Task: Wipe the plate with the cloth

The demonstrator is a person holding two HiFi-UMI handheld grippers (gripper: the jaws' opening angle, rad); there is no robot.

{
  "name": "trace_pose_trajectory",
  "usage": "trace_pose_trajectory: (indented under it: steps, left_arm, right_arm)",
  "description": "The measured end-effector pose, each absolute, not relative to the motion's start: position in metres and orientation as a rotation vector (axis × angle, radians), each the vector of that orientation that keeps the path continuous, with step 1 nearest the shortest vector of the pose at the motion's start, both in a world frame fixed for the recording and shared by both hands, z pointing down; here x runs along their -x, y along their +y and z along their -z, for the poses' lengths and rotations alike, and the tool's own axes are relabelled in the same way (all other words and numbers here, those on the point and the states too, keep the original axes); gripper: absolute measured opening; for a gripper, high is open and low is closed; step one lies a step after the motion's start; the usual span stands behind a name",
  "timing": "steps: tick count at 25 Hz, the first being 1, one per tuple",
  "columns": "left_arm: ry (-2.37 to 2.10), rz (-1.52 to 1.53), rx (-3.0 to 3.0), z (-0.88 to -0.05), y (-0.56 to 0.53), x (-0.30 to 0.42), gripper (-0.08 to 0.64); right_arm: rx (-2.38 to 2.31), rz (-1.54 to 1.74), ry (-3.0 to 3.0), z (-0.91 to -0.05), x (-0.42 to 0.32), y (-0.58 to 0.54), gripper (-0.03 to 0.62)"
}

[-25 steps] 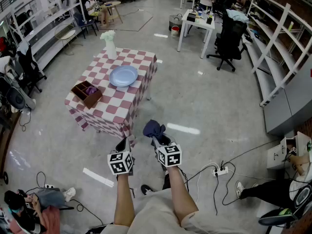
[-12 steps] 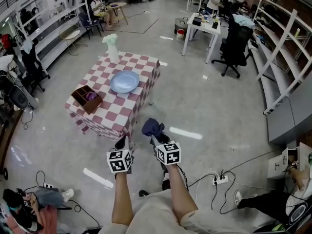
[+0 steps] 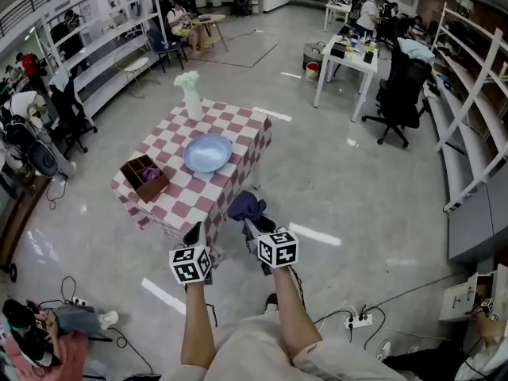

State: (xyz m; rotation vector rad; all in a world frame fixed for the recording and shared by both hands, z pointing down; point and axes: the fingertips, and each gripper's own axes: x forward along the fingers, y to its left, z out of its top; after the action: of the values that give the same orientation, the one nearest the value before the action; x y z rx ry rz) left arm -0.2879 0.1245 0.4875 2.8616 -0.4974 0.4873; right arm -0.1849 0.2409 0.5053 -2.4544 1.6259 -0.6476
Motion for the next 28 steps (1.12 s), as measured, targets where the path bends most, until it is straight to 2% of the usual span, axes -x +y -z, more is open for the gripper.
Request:
trace_pose_trajectory:
  steps: [11,19,28]
  left_arm:
    - [-0.347,-0.57,-2.919,-0.507,0.183,0.214,0.009]
    - [-0.443,-0.519,-2.808,-0.519,0.161,0.187,0.009]
    - [-0.405,-0.536,-2.799,-0.511,0.112,0.099,0.009]
  right_arm:
    - [2.4,0.734,1.604,-0.528,0.106,0.283,0.117]
    - [2.411,0.773,1.655,-0.537,0.08,0.276,0.117]
    - [2.421,0.807,1.701,-0.532,0.011,0.233,0.117]
